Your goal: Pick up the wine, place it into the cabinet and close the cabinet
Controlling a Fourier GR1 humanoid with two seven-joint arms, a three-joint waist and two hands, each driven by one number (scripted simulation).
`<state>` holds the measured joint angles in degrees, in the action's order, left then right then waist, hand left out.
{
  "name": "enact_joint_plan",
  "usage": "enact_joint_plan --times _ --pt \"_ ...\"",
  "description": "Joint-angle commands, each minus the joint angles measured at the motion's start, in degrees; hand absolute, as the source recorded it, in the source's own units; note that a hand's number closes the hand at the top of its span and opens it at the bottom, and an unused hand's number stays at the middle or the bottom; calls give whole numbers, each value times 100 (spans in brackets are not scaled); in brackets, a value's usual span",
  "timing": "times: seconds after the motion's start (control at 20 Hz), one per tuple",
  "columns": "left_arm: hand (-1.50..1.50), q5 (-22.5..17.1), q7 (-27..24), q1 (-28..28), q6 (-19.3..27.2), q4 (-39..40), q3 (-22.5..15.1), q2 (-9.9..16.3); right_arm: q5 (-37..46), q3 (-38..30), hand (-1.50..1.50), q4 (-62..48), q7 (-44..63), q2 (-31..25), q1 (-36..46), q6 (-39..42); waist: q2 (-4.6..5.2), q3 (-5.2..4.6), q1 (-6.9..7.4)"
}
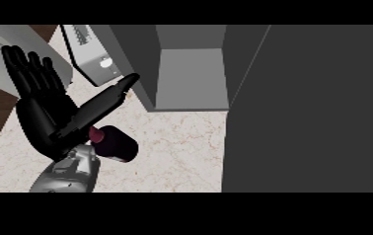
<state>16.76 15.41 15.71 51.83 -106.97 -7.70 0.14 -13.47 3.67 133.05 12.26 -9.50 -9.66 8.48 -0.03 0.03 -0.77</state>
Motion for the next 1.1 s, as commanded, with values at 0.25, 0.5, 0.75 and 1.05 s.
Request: enact_joint_plan --times 0.25,0.5,0.75,1.05 --pt "-150 646 800 304 438 63 -339 -14 -219 -412 -150 -128 198 -9 189 257 -3 -1 74" --pt "-150 900 904 458 994 349 -785 -14 204 92 -150 367 824 222 404 -136 -2 -2 71" --pt "-150 1149 1172 422 1297 384 -1098 -14 -782 -833 -150 510 949 -157 272 282 -5 0 50" --pt "-150 1438 1473 347 1285 350 -878 -14 -500 -652 -150 191 823 152 460 163 -1 0 61"
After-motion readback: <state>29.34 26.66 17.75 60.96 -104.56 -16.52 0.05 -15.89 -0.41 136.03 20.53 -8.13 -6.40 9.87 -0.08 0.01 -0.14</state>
